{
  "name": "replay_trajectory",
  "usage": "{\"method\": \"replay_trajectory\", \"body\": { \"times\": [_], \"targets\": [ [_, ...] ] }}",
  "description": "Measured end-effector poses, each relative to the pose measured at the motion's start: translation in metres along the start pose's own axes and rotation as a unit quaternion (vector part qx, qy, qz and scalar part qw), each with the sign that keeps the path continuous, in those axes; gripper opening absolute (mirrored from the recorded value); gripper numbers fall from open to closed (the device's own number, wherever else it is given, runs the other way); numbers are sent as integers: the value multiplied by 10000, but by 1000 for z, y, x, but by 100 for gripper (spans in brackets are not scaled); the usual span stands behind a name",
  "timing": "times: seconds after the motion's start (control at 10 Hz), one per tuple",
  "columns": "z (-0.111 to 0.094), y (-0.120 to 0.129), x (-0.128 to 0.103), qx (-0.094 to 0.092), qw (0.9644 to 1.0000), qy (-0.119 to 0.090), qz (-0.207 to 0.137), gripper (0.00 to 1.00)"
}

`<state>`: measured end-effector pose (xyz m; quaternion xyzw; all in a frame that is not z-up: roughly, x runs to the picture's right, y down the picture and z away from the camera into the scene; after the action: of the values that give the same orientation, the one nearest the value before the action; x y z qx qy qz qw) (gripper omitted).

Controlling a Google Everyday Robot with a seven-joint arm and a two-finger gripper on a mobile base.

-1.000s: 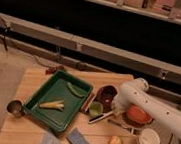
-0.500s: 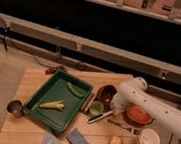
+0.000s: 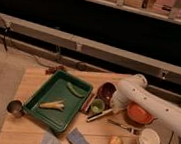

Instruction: Place towel in red bowl

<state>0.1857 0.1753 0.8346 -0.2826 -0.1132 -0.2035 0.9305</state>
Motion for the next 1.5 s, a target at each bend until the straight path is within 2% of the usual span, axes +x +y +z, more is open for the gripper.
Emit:
{"method": "replay_trajectory", "body": {
  "times": [0.1, 0.3, 0.6, 0.9, 1.1, 1.2, 1.4, 1.5],
  "targets": [
    [-1, -1, 0, -2, 10000, 19, 19, 3],
    [-18, -7, 3, 50, 9999, 53, 103, 3],
    [-64, -14, 10, 92, 9995, 128, 273, 3],
    [-76, -19, 30, 103, 9985, 177, 510, 4],
    [-75, -18, 30, 88, 9983, 184, 543, 17],
    [-72, -16, 29, 10, 9976, 182, 673, 26],
    [-63, -3, 15, -122, 9924, 176, 1215, 47],
    [-63, 5, 9, -104, 9900, 231, 1388, 59]
  ]
}}
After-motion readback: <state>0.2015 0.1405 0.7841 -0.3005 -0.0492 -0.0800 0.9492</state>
